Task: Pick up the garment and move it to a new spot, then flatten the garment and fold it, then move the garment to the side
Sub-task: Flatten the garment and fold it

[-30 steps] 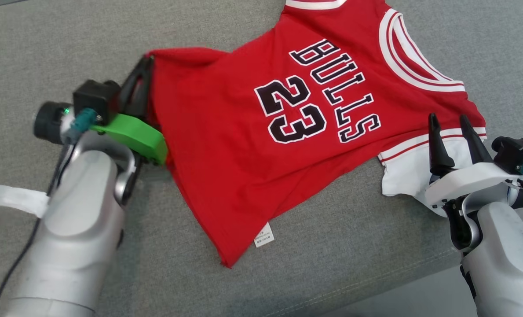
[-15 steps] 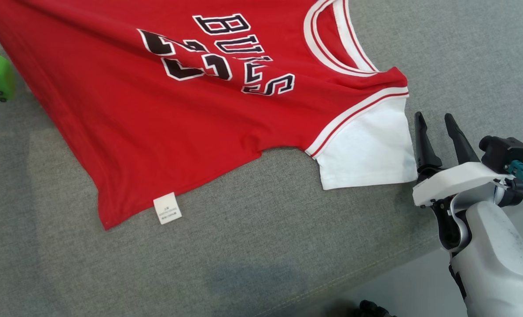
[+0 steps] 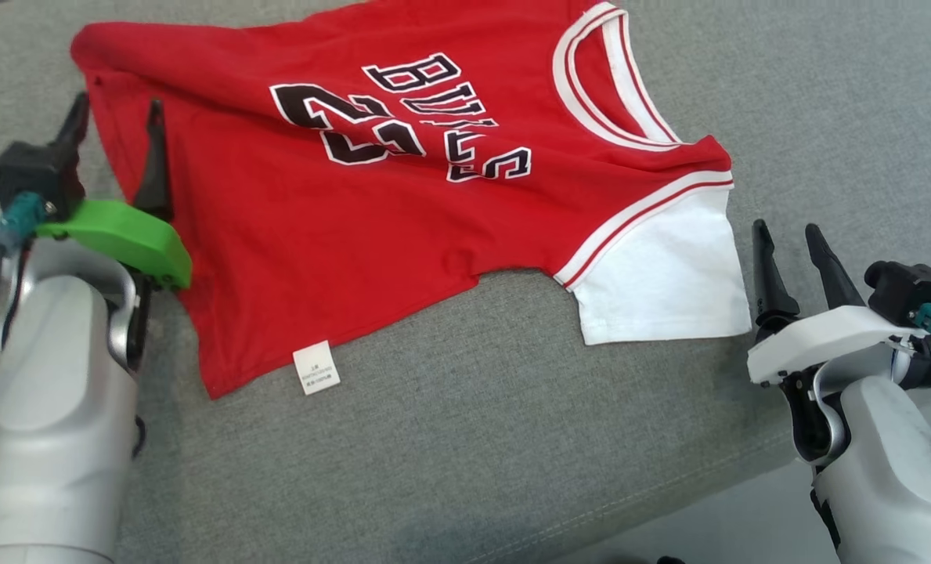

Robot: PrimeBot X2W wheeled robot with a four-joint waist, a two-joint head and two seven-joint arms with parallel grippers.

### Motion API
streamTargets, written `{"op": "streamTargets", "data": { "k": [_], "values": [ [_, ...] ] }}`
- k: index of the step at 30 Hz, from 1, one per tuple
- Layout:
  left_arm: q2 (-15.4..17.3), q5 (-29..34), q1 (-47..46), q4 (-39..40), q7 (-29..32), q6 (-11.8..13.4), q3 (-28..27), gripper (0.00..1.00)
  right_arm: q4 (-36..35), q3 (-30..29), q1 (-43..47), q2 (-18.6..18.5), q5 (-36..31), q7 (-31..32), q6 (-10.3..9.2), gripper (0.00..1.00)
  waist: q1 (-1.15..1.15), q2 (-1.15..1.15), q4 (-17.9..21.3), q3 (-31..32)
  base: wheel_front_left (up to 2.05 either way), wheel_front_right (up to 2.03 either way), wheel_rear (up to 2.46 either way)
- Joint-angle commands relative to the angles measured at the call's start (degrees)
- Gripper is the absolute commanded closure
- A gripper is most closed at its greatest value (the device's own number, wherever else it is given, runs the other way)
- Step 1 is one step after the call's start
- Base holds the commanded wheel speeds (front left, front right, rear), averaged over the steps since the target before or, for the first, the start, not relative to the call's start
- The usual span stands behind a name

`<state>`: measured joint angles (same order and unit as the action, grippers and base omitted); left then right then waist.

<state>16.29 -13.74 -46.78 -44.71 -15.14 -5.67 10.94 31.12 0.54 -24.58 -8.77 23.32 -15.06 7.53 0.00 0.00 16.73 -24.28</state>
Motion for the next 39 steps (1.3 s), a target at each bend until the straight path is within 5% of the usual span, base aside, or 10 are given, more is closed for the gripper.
{"op": "streamTargets", "data": {
  "k": [1,14,30,39],
  "values": [
    [-1.11,-0.33,2.73,1.24,0.0,0.16,-0.73,0.0,0.31,0.11,1.24,-0.27,-0.35,-0.14,-0.08,0.0,0.0,0.0,-3.67,3.94,0.0,0.0,0.0],
    [-11.52,-1.15,24.16,10.67,0.0,-1.53,-4.09,0.0,3.18,-0.18,5.07,-1.11,0.09,-0.14,-0.08,0.0,0.0,0.0,-8.5,12.34,0.0,0.0,0.0],
    [-13.34,-3.21,36.14,13.54,0.0,-1.86,-2.14,0.0,4.65,-1.16,10.02,-0.26,-0.18,-0.14,-0.08,0.0,0.0,0.0,-10.11,18.47,0.0,0.0,0.0],
    [-13.3,-1.63,42.44,16.65,0.0,-0.77,-4.31,0.0,-0.81,-3.36,14.98,0.87,-4.64,-0.14,-0.07,0.0,0.0,0.0,-11.57,22.95,0.0,0.0,0.0]
  ]
}}
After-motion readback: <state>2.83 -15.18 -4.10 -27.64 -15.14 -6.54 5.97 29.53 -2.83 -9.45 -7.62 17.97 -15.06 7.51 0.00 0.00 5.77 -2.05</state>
